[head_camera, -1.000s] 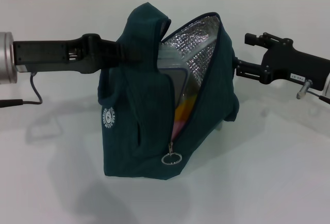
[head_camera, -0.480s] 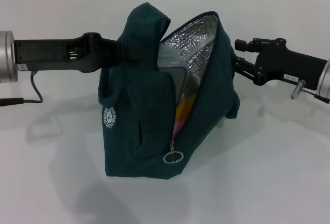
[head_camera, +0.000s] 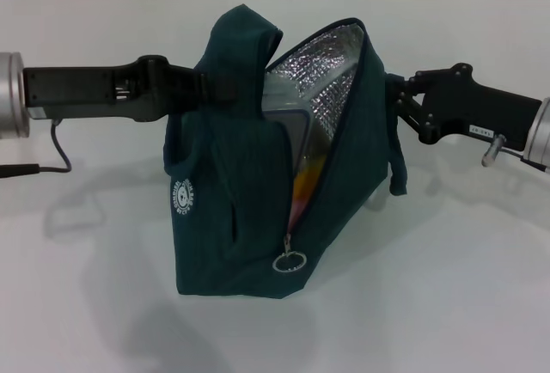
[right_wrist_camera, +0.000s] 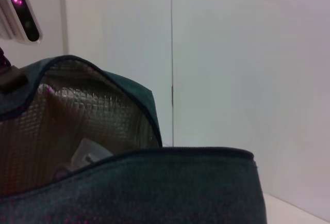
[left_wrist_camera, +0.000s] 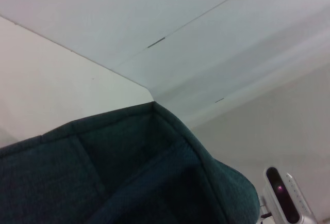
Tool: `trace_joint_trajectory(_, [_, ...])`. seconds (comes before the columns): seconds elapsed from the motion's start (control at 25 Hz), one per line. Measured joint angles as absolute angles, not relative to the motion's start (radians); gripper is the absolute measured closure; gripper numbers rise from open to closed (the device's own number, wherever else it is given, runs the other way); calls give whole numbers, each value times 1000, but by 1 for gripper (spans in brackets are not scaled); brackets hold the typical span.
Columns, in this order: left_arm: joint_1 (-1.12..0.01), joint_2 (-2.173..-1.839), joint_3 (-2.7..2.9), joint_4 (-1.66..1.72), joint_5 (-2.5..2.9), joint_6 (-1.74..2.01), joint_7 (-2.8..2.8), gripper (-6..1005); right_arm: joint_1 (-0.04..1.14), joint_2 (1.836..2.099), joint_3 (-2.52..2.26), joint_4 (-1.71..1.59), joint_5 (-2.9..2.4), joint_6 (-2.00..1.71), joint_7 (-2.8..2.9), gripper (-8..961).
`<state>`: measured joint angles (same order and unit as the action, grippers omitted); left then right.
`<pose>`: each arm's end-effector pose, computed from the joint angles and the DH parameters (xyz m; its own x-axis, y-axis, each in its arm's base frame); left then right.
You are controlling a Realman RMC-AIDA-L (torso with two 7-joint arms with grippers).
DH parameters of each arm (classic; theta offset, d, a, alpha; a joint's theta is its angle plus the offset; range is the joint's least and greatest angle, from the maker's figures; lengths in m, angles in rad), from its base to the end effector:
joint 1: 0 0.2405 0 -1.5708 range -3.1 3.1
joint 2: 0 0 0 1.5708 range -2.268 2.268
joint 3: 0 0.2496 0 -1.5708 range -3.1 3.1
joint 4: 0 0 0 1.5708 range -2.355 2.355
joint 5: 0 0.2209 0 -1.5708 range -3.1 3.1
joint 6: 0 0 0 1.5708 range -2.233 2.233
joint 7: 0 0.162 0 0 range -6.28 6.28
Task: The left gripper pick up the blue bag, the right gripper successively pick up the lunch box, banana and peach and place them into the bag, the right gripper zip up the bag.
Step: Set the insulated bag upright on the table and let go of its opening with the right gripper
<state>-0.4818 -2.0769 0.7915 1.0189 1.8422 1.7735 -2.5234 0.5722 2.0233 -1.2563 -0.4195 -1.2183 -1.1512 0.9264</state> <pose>-0.1977 0.3354 0.0438 0.2393 0.8856 0.3980 0.8349 -0.3969 0.3813 0.2337 0.3866 -0.0474 0.8282 -0.0592 -0.5573 -0.3458 -0.8365 -0.4250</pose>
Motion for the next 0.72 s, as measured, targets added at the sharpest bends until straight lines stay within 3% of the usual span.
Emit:
trace_joint_trajectory(0.08, [-482,-2077,791,1019,1843,1773,-2523,958,572,2023,-1256,-421,-1216,-1158,926,840])
trace_joint_trajectory(0.28, [-478,-2077,791,1019,1842,1773,-2523,958,564,2015,-1249,-427,-1150,-1273,934,887])
trace_joint_trajectory(0.72, [-499,-2086,808,935,1837,1774,-2477,958,468,1969,-1155,-560,-1109,-1451,1048,886])
